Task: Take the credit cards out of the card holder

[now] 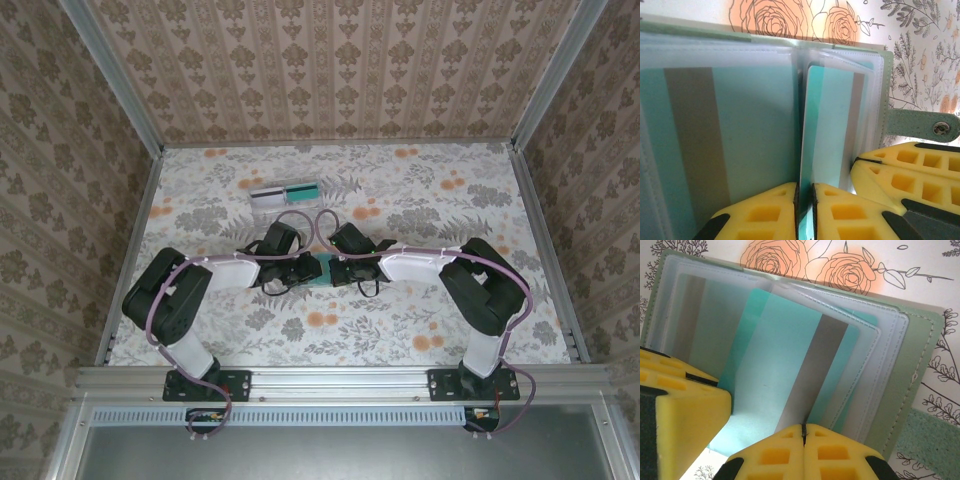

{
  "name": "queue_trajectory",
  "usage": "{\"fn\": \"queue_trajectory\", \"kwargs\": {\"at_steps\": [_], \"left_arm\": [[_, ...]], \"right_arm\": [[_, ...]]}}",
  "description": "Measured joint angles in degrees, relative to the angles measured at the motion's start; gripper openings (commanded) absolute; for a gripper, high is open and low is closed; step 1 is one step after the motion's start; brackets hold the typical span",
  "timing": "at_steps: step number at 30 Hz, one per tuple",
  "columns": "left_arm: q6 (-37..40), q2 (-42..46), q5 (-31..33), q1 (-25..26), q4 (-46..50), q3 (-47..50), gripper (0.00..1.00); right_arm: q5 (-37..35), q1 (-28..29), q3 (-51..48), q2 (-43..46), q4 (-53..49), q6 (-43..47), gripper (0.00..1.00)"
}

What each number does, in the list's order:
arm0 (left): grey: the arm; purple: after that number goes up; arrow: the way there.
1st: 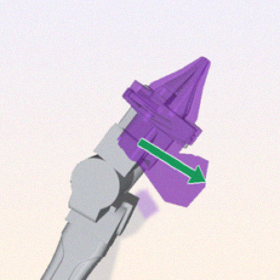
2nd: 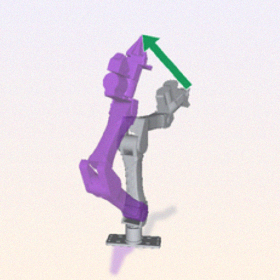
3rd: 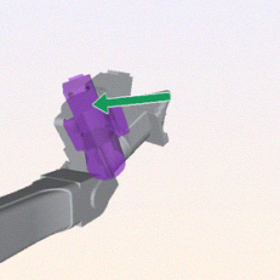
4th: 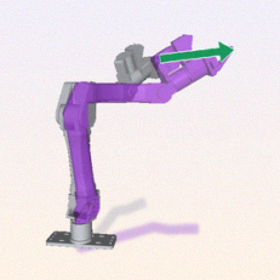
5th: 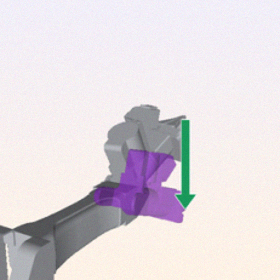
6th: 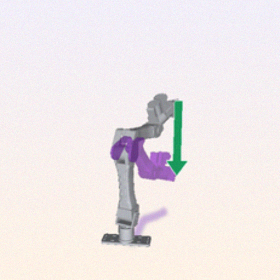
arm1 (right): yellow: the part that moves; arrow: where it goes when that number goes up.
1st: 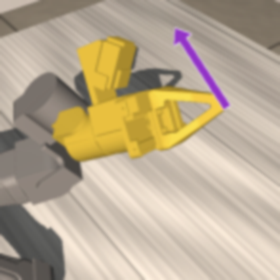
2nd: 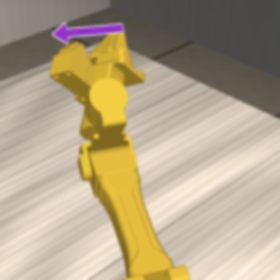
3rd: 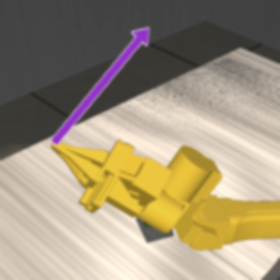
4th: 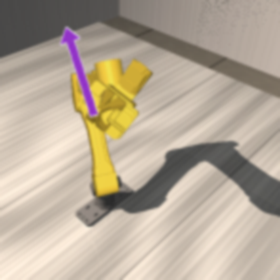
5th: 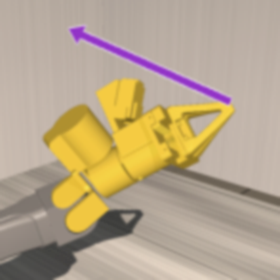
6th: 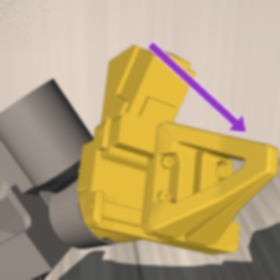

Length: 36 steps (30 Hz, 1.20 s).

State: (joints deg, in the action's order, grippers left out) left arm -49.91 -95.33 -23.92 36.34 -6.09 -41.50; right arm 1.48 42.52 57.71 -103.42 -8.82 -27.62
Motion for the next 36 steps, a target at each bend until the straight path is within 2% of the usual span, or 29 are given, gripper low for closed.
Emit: {"fn": "queue_trajectory", "kwargs": {"at_steps": [10, 14, 23, 25, 28, 36], "left_arm": [[-0.68, 0.04, -1.68, -0.83, -1.88, 0.81, 0.22], [-1.16, 0.04, -1.88, -0.87, -2.89, 1.16, 0.18], [-1.60, 0.04, -2.62, -1.51, -5.03, 2.45, 0.19], [-1.79, 0.04, -2.91, -1.64, -5.31, 2.60, 0.16], [-2.03, 0.04, -3.28, -1.95, -6.01, 3.02, 0.19], [-2.95, 0.13, -4.07, -2.43, -8.02, 4.02, 0.20]], "right_arm": [[0.00, -0.15, 0.11, -0.22, 0.52, 0.00, 0.06], [0.00, -0.15, 0.11, -0.37, 0.90, 0.00, 0.06], [0.02, -0.26, 0.11, -0.48, 1.29, 0.00, 0.06], [0.02, -0.28, 0.11, -0.52, 1.29, 0.00, 0.06], [0.02, -0.37, 0.11, -0.59, 1.40, -0.02, 0.06], [0.04, -0.42, 0.11, -0.59, 1.46, -0.02, 0.06]]}}
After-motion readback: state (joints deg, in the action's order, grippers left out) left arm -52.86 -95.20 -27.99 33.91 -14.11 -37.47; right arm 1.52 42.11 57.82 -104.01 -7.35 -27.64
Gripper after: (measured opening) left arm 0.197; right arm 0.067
